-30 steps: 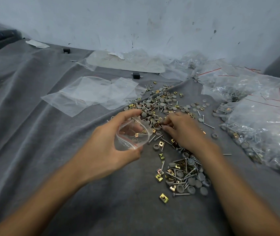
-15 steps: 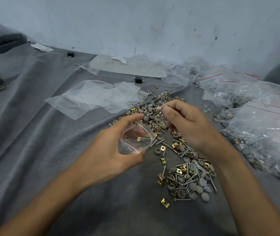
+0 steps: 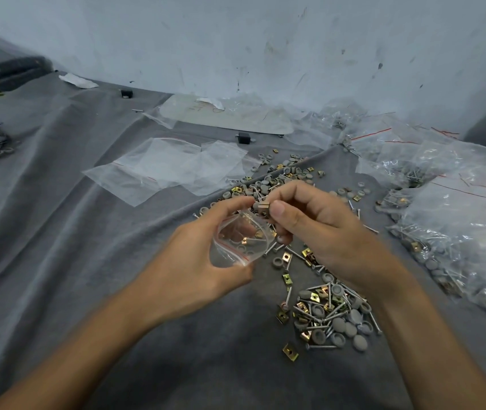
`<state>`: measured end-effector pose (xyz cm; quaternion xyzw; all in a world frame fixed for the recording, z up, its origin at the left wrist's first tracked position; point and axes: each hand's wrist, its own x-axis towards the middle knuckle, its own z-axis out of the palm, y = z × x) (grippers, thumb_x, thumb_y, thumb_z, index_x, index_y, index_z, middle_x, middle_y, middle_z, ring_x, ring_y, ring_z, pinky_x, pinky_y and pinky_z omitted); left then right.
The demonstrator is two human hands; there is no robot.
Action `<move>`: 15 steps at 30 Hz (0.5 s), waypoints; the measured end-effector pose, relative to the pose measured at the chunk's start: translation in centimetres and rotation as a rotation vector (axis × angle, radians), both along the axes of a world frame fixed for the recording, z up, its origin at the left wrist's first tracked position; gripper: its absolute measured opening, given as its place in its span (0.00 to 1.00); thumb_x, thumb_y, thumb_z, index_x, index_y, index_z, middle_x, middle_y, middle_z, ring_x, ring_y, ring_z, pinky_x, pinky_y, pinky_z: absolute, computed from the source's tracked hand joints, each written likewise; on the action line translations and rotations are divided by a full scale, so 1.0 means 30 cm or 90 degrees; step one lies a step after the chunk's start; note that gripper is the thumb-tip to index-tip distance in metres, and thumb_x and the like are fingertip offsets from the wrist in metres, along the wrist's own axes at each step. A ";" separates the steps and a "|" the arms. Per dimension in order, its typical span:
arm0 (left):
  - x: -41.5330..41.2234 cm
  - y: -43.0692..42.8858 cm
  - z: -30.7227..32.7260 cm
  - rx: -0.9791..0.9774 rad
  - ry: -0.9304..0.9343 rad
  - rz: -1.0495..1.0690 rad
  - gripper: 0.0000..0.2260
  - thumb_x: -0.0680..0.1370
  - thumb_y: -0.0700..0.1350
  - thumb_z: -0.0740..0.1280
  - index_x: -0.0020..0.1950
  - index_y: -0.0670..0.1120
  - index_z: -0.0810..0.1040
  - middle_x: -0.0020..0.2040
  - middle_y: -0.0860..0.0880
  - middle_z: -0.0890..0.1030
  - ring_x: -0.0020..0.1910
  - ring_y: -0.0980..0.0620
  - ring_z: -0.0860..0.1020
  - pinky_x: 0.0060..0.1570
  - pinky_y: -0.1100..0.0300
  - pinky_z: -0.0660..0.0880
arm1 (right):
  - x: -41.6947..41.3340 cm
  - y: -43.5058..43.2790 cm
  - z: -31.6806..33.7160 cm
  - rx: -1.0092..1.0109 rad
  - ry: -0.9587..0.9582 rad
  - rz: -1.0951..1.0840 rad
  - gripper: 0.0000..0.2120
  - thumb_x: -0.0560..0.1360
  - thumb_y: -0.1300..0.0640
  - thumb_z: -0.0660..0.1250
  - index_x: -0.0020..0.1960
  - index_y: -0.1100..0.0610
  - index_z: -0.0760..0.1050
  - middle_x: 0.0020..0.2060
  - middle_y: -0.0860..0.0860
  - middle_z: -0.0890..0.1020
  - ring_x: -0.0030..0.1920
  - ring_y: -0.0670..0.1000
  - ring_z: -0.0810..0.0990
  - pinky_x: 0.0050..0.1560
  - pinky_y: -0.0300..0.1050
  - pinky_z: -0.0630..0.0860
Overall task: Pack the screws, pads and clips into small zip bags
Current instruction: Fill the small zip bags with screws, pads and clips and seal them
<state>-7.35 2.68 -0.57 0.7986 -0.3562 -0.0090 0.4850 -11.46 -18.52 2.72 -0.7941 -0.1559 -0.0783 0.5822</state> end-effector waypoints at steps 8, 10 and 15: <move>0.003 0.001 -0.001 -0.007 -0.003 -0.003 0.32 0.71 0.49 0.74 0.73 0.63 0.68 0.58 0.64 0.81 0.60 0.63 0.78 0.59 0.71 0.71 | 0.033 -0.045 0.000 0.024 -0.049 -0.105 0.04 0.77 0.47 0.72 0.48 0.47 0.83 0.34 0.51 0.79 0.35 0.49 0.75 0.35 0.44 0.73; 0.003 0.000 -0.002 -0.005 -0.004 -0.002 0.32 0.71 0.50 0.74 0.73 0.63 0.68 0.57 0.63 0.81 0.60 0.63 0.78 0.59 0.70 0.71 | 0.057 -0.088 -0.023 0.001 -0.033 -0.169 0.06 0.77 0.47 0.71 0.48 0.50 0.83 0.33 0.46 0.79 0.33 0.45 0.74 0.34 0.39 0.72; 0.006 0.000 -0.005 -0.006 -0.003 -0.004 0.32 0.71 0.51 0.74 0.73 0.63 0.68 0.57 0.62 0.81 0.60 0.62 0.78 0.59 0.70 0.71 | 0.110 -0.143 -0.127 -0.346 0.057 -0.246 0.03 0.80 0.53 0.70 0.50 0.50 0.83 0.37 0.38 0.81 0.38 0.38 0.77 0.40 0.36 0.70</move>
